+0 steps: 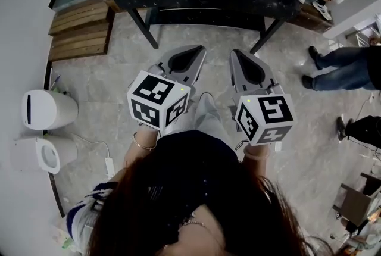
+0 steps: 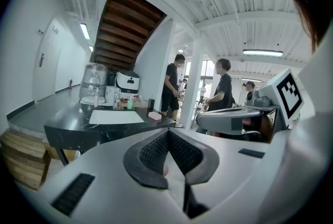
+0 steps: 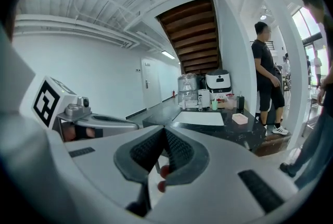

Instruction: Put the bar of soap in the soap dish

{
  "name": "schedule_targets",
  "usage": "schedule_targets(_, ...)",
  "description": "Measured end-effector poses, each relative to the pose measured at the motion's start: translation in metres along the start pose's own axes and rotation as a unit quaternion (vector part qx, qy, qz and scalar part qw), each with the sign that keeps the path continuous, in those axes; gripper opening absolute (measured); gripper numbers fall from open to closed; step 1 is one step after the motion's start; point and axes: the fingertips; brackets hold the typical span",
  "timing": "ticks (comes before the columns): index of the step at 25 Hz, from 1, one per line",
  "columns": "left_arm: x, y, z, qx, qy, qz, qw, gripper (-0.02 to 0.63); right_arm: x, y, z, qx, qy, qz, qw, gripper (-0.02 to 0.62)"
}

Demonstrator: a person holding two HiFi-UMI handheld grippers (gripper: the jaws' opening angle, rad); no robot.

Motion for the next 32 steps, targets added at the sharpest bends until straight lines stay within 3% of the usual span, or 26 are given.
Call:
schedule_targets(11,-0.067,-0.029,0.134,0.01,-0.036,0.006,0.9993,-0.005,0.1,-0.021,0.12,-0.001,-0.041,0.004,0.999,0.008)
schedule_targets(20,-0.117,-0.034,0.185,0.005,-0.076,0.005,0.997,-0.005,0.141,-0.017,0.188,-0.008,-0.073,0.019,0.997,0.008)
schedule_targets(32,-0.206,-0.046,0.253,0.008,-0.067,0.002,0.9977,-0.005,0.181,-0.006,0.285,-0.027,-0.05,0.019,0.998,0.009)
Point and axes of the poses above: the fingertips, and each gripper's own axes: z forward along the fingers, x to its right, y out of its underside, and after that the axes turned 14 degrees about x, right-handed
